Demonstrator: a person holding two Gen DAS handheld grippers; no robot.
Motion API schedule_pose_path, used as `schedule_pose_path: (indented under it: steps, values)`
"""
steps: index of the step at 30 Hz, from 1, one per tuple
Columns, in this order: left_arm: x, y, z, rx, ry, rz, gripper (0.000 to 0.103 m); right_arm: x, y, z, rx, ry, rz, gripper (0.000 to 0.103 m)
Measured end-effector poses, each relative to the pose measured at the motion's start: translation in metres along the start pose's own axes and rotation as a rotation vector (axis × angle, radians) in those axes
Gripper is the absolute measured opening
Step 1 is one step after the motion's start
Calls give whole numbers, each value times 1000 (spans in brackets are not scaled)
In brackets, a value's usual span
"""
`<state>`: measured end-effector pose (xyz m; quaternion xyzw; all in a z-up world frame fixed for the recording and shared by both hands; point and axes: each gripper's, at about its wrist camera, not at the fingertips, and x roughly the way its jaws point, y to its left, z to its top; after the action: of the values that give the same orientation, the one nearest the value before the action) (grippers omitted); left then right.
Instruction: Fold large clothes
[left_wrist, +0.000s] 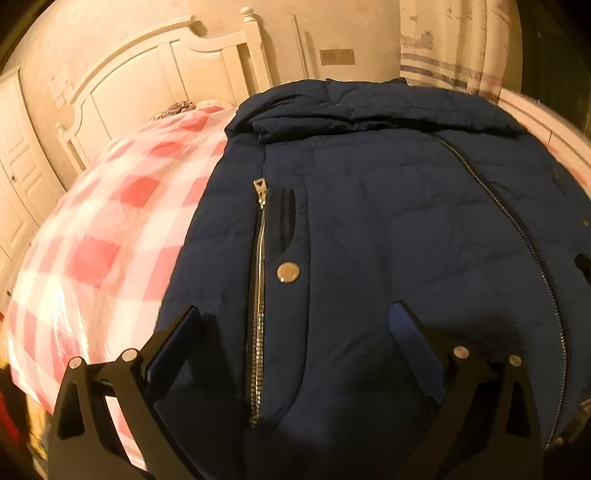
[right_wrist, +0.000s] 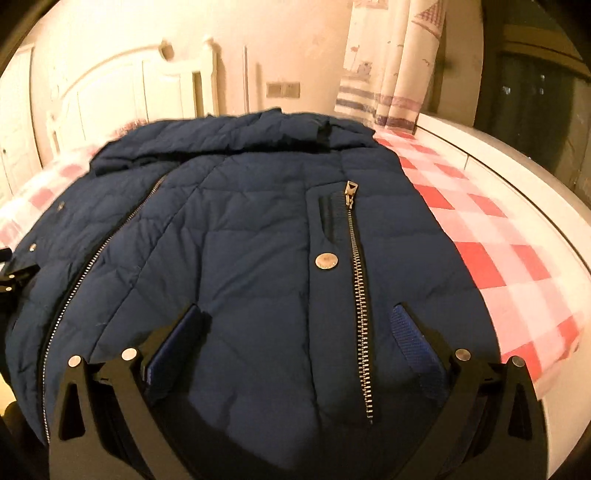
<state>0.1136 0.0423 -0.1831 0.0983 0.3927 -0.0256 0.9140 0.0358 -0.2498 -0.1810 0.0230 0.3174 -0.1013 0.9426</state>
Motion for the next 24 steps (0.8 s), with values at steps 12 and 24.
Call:
schedule_pose_path:
  steps: [12,24]
  values:
    - [-42,8,-37,53,-51,-11,101,-46,-8,-16,-1,60,36,98]
    - [-64,63,-66,-43,-42,-120,101,-72,-75,-65,113,160,171,98]
